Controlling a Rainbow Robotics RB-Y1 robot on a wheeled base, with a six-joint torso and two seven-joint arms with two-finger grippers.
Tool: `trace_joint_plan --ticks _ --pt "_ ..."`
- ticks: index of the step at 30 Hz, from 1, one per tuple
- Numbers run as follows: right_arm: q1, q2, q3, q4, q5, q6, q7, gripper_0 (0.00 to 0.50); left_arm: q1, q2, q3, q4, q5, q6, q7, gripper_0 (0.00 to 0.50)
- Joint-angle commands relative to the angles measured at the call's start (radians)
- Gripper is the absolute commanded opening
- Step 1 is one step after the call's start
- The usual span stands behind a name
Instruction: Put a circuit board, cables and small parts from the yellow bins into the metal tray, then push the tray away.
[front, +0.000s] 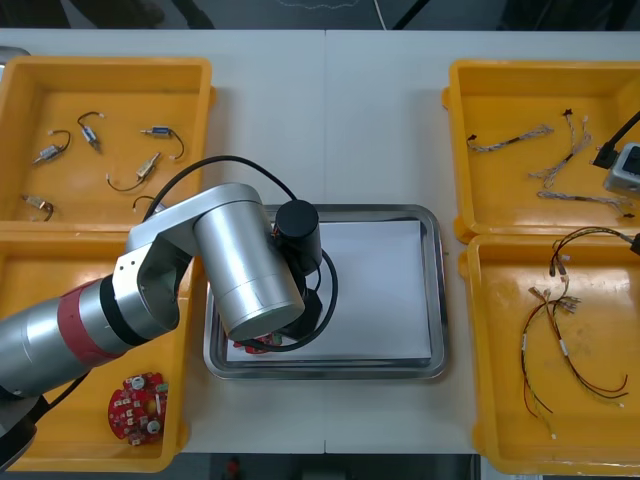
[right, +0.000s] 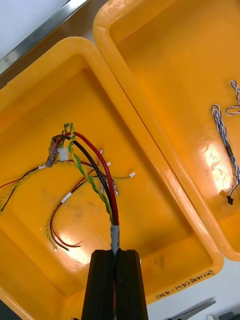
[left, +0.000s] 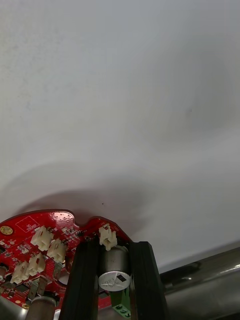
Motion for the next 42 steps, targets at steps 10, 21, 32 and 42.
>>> trace_joint_plan --ticks 10,21,32,42 --pt "-0.028 0.046 0.009 -0.025 0.025 0.004 -0.025 0.000 -0.038 -0.021 -0.012 -0.002 -0.018 -0.024 0.136 0.500" --pt "-0.031 0.046 0.011 -0.028 0.025 0.004 -0.030 0.000 -0.038 -0.022 0.071 -0.075 0.009 0.028 0.167 0.500" --pt "-0.126 0.043 0.115 -0.041 -0.001 0.004 -0.034 0.000 -0.038 -0.004 0.336 -0.218 0.040 0.245 0.165 0.500" --pt "-0.324 0.051 0.354 -0.048 0.015 0.004 -0.059 0.000 -0.038 0.117 0.586 -0.218 0.118 0.245 0.151 0.500"
